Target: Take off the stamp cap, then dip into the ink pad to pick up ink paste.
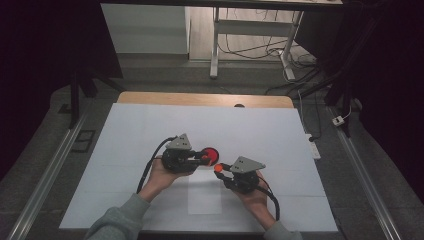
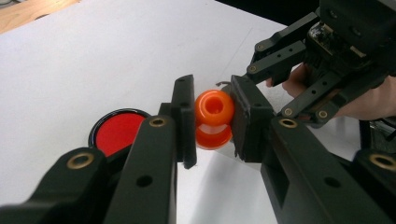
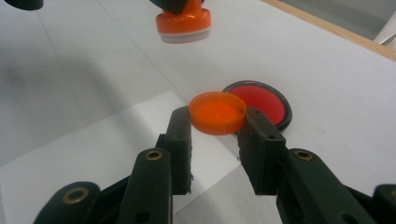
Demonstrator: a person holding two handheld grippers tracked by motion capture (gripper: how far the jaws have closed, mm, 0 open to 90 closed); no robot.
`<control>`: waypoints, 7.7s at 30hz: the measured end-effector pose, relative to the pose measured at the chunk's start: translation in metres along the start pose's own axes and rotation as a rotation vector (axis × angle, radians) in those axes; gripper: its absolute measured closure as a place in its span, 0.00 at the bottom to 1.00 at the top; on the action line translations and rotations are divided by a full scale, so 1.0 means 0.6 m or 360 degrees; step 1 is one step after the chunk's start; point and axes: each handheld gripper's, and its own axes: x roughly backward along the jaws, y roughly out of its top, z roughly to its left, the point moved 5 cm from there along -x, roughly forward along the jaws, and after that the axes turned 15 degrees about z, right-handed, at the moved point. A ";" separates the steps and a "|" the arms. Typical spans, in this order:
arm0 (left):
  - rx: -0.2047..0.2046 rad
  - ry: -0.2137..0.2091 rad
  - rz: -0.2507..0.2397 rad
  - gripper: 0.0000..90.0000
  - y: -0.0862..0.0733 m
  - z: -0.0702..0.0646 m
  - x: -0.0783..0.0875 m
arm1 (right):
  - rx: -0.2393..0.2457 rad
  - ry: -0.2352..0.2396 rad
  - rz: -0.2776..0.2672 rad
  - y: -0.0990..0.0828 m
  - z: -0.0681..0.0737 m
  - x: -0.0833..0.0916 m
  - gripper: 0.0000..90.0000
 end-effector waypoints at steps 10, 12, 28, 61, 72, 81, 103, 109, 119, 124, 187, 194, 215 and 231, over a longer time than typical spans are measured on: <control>-0.0004 0.0000 0.0025 0.81 -0.002 0.002 -0.002 | -0.0022 -0.0026 -0.0029 -0.012 -0.009 0.014 0.72; -0.0005 0.0000 0.0025 0.81 -0.002 0.002 -0.001 | -0.0021 -0.0037 -0.0032 -0.014 -0.010 0.016 0.72; 0.0014 0.0013 0.0009 0.81 -0.004 0.007 0.003 | -0.0017 -0.0053 -0.0035 -0.034 -0.017 0.033 0.72; 0.0038 0.0033 -0.0017 0.81 -0.007 0.018 0.013 | -0.0105 -0.0126 -0.0008 -0.084 -0.045 0.078 0.72; 0.0028 0.0072 -0.0021 0.81 -0.004 0.023 0.021 | -0.0144 -0.0156 -0.0018 -0.108 -0.056 0.105 0.72; 0.0024 0.0117 -0.0009 0.81 -0.003 0.030 0.021 | -0.0146 -0.0158 -0.0018 -0.112 -0.060 0.109 0.72; 0.0043 0.0162 0.0040 0.81 0.015 0.058 -0.010 | -0.0146 -0.0166 -0.0009 -0.115 -0.061 0.109 0.72; 0.0047 0.0176 0.0067 0.81 0.013 0.067 -0.022 | -0.0143 -0.0165 -0.0012 -0.113 -0.060 0.109 0.72; 0.0045 0.0176 0.0097 0.81 0.012 0.078 -0.042 | -0.0150 -0.0176 -0.0002 -0.118 -0.060 0.112 0.72; 0.0056 0.0196 0.0090 0.81 0.012 0.086 -0.047 | -0.0163 -0.0175 -0.0012 -0.121 -0.060 0.114 0.72; 0.0011 0.0214 0.0236 0.81 -0.011 0.105 -0.133 | -0.0171 -0.0180 0.0010 -0.131 -0.058 0.115 0.72; 0.0017 0.0225 0.0241 0.81 -0.010 0.104 -0.134 | -0.0163 -0.0182 0.0020 -0.130 -0.056 0.114 0.72; 0.0010 0.0225 0.0234 0.81 -0.011 0.104 -0.135 | -0.0160 -0.0180 0.0016 -0.129 -0.055 0.115 0.72; -0.0070 0.0309 0.0225 0.81 -0.004 0.098 -0.134 | -0.0160 -0.0181 0.0011 -0.128 -0.056 0.117 0.72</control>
